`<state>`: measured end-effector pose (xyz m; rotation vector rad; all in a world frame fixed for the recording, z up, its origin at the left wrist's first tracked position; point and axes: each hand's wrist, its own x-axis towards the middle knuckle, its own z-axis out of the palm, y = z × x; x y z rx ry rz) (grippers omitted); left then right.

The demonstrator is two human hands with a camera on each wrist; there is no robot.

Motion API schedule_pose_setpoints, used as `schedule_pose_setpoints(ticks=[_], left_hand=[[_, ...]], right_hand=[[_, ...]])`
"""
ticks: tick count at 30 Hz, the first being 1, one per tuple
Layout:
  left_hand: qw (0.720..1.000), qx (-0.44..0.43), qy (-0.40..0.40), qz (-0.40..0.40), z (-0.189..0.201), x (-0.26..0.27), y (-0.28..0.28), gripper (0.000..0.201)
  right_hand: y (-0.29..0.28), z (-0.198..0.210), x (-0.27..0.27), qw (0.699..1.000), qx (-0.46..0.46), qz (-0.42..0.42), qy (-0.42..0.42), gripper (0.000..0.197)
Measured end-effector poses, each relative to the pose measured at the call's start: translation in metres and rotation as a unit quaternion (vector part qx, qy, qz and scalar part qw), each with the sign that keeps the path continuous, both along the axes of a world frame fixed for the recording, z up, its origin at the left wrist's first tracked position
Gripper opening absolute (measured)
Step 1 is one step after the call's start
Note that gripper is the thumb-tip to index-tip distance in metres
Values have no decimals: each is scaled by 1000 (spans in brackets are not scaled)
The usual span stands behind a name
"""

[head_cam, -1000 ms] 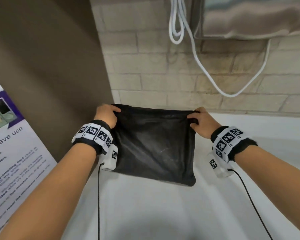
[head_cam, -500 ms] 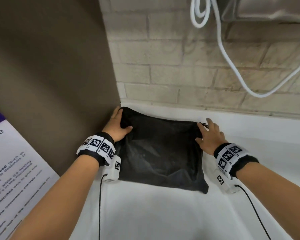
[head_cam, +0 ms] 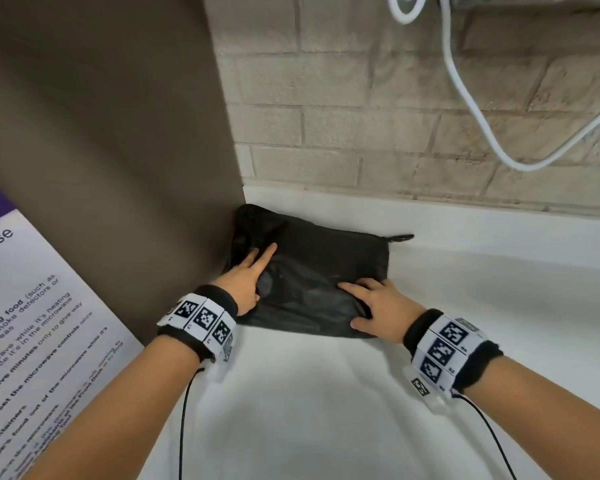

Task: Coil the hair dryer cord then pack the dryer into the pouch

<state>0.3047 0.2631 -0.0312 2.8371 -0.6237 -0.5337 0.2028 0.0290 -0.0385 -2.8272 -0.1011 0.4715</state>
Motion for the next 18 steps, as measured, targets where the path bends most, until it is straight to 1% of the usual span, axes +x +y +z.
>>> schedule_pose_setpoints(ticks=[6, 11, 14, 18], left_hand=[[999, -7, 20, 27, 2, 23, 9, 95], [999, -15, 7, 39, 1, 21, 10, 90], [999, -9, -4, 50, 9, 4, 7, 85], [999, -4, -13, 35, 28, -31, -3, 66]], right_hand=[[11, -4, 15, 999, 42, -18, -17, 64], [8, -1, 8, 998, 56, -27, -24, 63], [5, 8, -7, 997, 56, -32, -36, 63], [2, 24, -35, 997, 44, -28, -52, 52]])
